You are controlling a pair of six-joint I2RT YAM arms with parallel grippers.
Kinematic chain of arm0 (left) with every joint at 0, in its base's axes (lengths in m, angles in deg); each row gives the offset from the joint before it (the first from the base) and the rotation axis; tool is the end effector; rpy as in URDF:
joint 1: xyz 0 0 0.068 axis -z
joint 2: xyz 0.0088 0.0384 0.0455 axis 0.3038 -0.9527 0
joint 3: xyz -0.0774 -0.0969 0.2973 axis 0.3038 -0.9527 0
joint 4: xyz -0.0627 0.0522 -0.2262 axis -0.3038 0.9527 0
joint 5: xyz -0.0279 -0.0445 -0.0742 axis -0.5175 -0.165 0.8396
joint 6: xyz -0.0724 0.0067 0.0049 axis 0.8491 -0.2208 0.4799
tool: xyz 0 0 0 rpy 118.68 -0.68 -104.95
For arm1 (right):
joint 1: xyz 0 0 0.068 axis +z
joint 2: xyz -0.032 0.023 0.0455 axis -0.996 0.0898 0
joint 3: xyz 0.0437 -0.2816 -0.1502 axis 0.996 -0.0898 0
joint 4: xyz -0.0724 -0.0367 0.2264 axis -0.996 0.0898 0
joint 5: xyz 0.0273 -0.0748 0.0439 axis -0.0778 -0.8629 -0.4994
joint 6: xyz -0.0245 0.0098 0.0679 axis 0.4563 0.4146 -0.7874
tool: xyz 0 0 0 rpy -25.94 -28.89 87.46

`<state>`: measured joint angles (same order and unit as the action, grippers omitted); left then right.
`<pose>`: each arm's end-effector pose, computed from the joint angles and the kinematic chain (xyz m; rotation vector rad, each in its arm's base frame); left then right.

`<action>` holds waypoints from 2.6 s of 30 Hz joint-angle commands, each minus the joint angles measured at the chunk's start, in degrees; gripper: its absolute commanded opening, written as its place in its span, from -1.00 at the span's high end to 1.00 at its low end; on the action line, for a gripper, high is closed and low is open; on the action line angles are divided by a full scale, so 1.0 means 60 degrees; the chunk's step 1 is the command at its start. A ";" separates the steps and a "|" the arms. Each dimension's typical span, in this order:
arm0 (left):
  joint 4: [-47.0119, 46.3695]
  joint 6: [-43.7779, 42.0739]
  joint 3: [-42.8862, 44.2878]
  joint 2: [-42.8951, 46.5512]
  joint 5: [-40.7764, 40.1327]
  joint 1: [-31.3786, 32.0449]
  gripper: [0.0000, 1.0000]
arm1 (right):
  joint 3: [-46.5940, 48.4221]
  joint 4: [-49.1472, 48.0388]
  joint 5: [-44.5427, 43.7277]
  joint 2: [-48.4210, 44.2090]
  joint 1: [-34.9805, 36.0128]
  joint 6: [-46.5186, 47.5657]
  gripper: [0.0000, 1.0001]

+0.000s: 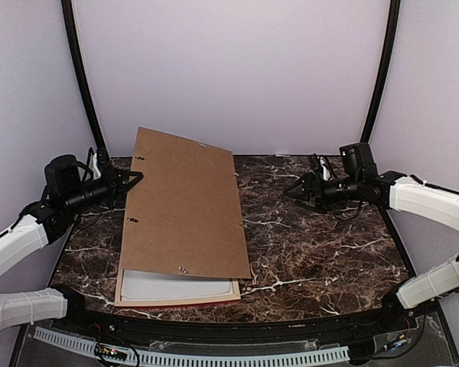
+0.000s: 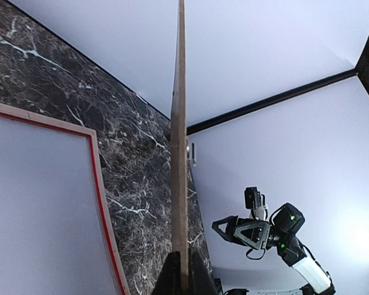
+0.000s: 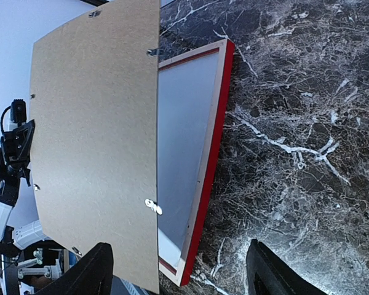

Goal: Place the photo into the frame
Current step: Pick up the backboard from the center of the board, then move the frame body to the center of the board.

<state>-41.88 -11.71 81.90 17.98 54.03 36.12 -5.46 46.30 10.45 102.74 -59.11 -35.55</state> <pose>0.1702 -0.0849 0.3481 -0.2974 1.8386 -1.3825 0.2234 0.1464 0.3165 -0.1342 2.3430 1.2648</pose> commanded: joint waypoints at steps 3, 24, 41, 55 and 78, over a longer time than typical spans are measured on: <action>0.1422 -0.0337 -0.0024 0.0687 0.1631 -0.1655 1.00 | -0.0253 -0.0722 -0.0090 0.0618 -0.0036 0.0174 -0.50; 0.5150 -0.3400 0.2816 -0.0186 0.3138 -0.4178 1.00 | 0.5072 0.1492 -0.4313 0.6579 0.3774 0.1138 -0.34; 0.4947 -0.3653 0.2503 -0.0243 0.3111 -0.4214 1.00 | 0.6552 0.2321 -0.5579 0.8208 0.4399 0.1058 0.21; 0.3745 -0.3033 0.1773 -0.0085 0.3628 -0.4215 1.00 | 0.5484 0.1983 -0.6211 0.7540 0.4250 0.0542 0.61; 0.1378 -0.1549 0.1357 -0.0717 0.2734 -0.2078 1.00 | 0.0568 -0.0229 -0.7102 0.4103 0.3020 -0.1726 0.92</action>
<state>-25.23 -24.45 89.94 14.48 70.75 20.65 0.13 48.42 -30.72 129.58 -40.54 -42.04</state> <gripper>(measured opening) 0.030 0.132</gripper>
